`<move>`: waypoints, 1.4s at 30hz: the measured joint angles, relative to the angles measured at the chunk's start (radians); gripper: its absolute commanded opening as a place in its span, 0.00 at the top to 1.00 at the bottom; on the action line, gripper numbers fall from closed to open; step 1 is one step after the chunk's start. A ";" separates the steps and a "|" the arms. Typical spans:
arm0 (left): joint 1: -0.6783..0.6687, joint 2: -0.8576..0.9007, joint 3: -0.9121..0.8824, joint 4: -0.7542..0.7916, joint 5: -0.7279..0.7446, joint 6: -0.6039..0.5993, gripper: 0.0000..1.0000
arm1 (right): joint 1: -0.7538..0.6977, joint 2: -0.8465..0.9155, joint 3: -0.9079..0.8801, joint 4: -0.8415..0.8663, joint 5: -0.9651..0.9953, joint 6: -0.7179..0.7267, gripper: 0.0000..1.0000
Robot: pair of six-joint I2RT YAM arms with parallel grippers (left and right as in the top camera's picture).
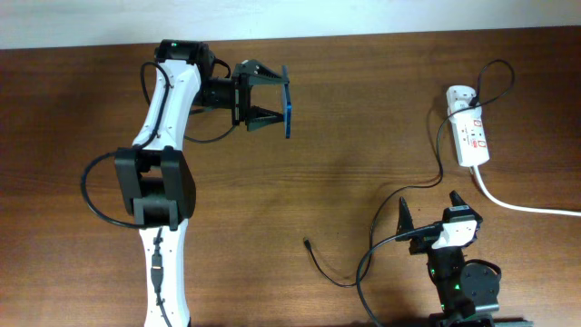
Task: Plug charger to phone and switch on socket
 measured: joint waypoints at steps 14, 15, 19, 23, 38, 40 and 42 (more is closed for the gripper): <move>0.000 0.000 0.000 0.000 0.000 0.000 0.22 | 0.000 0.000 0.000 0.000 0.000 0.000 0.02; 0.000 0.000 0.000 0.000 0.000 0.000 0.21 | 0.000 0.000 0.000 0.000 0.000 0.000 0.02; 0.000 0.000 0.000 0.000 0.000 0.000 0.22 | 0.000 0.000 0.000 0.000 0.000 0.000 0.02; 0.000 0.000 0.000 0.000 0.000 0.000 0.22 | 0.000 0.000 0.000 0.000 0.000 0.000 0.02; 0.000 0.000 0.000 -0.003 0.000 -0.003 0.21 | 0.004 0.000 0.001 0.291 -0.908 -0.003 0.02; 0.000 0.000 0.000 -0.003 0.001 -0.004 0.22 | 0.004 0.000 0.001 0.292 -0.967 0.006 0.02; 0.000 0.000 0.000 -0.002 0.001 -0.005 0.22 | 0.004 0.000 0.001 0.404 -0.968 0.098 0.01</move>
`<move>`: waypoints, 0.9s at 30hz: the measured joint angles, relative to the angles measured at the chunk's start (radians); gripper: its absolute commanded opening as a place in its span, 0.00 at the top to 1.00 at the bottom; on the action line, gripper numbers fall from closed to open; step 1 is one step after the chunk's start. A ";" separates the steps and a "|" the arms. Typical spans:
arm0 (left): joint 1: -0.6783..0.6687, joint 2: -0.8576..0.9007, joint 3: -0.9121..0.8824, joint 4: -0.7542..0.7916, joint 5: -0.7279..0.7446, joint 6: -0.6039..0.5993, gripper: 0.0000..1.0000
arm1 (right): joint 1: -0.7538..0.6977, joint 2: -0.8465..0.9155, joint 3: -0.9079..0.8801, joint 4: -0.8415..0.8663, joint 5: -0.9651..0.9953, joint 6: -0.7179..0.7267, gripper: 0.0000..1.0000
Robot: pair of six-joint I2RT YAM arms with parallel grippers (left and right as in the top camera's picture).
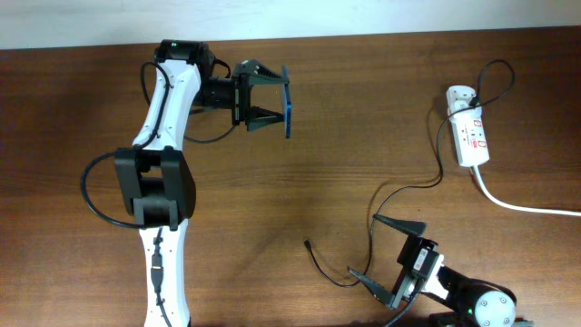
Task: Plug charger to phone and switch on socket
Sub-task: 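Move the right gripper up to the phone held by the left gripper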
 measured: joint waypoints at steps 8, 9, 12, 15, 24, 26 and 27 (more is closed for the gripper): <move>0.000 0.000 0.002 -0.001 0.002 -0.035 0.21 | 0.000 0.523 0.814 -1.021 0.420 -0.133 0.02; 0.000 0.000 0.003 -0.001 0.003 -0.045 0.22 | 0.001 0.607 0.881 -1.058 0.407 -0.156 0.02; 0.000 0.000 0.003 -0.001 0.004 -0.056 0.21 | 0.001 0.838 0.931 -1.101 0.232 -0.170 0.02; 0.000 0.000 0.003 -0.001 0.004 -0.064 0.21 | 0.001 1.049 0.934 -1.118 0.311 0.001 0.02; 0.000 0.000 0.003 -0.001 0.005 -0.071 0.21 | 0.453 1.157 1.101 -1.250 1.181 0.401 0.01; 0.000 0.000 0.003 0.000 0.007 -0.075 0.21 | 0.647 1.158 1.200 -1.196 1.365 0.447 0.03; 0.000 0.000 0.003 -0.001 0.006 -0.077 0.21 | 0.700 1.159 1.212 -1.101 1.421 0.447 0.08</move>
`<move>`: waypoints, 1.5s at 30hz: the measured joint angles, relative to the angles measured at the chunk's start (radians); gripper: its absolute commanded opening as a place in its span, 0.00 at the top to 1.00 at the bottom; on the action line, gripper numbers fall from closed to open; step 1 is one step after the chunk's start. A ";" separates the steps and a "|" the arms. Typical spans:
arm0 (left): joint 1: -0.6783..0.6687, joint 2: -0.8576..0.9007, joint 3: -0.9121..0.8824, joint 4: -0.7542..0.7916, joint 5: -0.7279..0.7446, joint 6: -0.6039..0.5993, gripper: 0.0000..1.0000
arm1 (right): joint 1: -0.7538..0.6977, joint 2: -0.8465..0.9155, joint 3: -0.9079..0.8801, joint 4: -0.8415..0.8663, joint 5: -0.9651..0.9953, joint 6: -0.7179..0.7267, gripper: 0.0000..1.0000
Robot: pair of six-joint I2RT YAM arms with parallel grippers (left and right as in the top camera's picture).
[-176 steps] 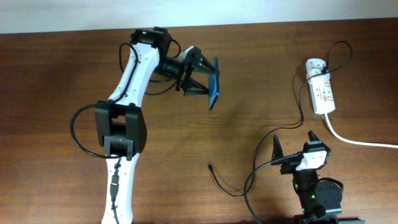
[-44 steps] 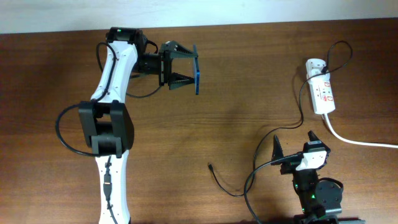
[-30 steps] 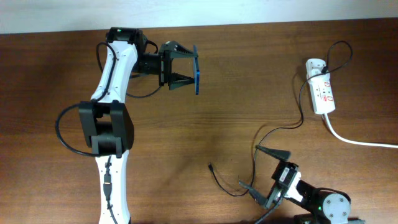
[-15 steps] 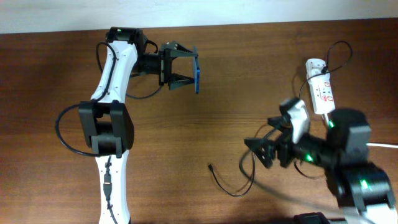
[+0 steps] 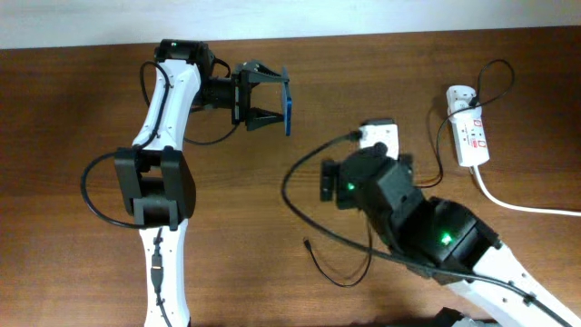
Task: Plug charger to phone and switch on socket
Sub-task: 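Move the right gripper up to the phone held by the left gripper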
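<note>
My left gripper [image 5: 278, 98] is at the table's far left, shut on the blue phone [image 5: 287, 109], which it holds edge-on above the wood. The white socket strip [image 5: 470, 138] lies at the far right with the charger [image 5: 459, 97] plugged into its far end. The black charger cable [image 5: 343, 277] loops across the table, and its free plug end [image 5: 309, 242] rests on the wood near the middle. My right arm [image 5: 399, 195] rises large over the centre-right and covers its own fingers, so whether they are open or shut does not show.
The strip's white mains lead [image 5: 517, 207] runs off the right edge. The left arm's body [image 5: 159, 182] stretches along the left side from the near edge. My right arm's own black cable [image 5: 304, 163] arcs out to its left.
My right arm has moved from low at the near right edge, gripper open, up and towards the table's centre, now covering part of the charger cable. The left gripper and phone have not moved.
My right gripper first sat open near the front right edge, pointing away. Then it was turned to the left, still open, near the cable loop. Now the arm stands high over the centre-right. Throughout, my left gripper has held the phone in the same place.
</note>
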 measured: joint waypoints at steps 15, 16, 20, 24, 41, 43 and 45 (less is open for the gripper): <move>0.000 0.000 0.000 0.000 0.001 -0.002 0.21 | 0.010 0.576 0.507 -0.074 -0.045 -0.024 0.12; 0.000 0.000 0.000 0.000 0.001 -0.002 0.21 | -0.024 0.576 0.507 -0.071 -0.092 -0.022 0.12; 0.000 0.000 0.000 0.000 0.001 -0.003 0.21 | -0.097 0.576 0.507 -0.025 -0.263 -0.021 0.19; 0.000 0.000 0.000 0.000 0.001 -0.021 0.21 | -0.090 0.606 0.509 -0.034 -0.217 -0.021 0.24; 0.000 0.000 0.000 0.000 0.001 -0.025 0.21 | 0.028 0.628 0.513 -0.032 0.035 -0.024 0.53; 0.000 0.000 0.000 0.000 0.001 -0.024 0.21 | 0.035 0.628 0.513 -0.033 0.063 -0.024 0.59; 0.000 0.000 0.000 0.000 0.001 -0.025 0.20 | 0.035 0.628 0.513 -0.033 0.072 -0.021 0.62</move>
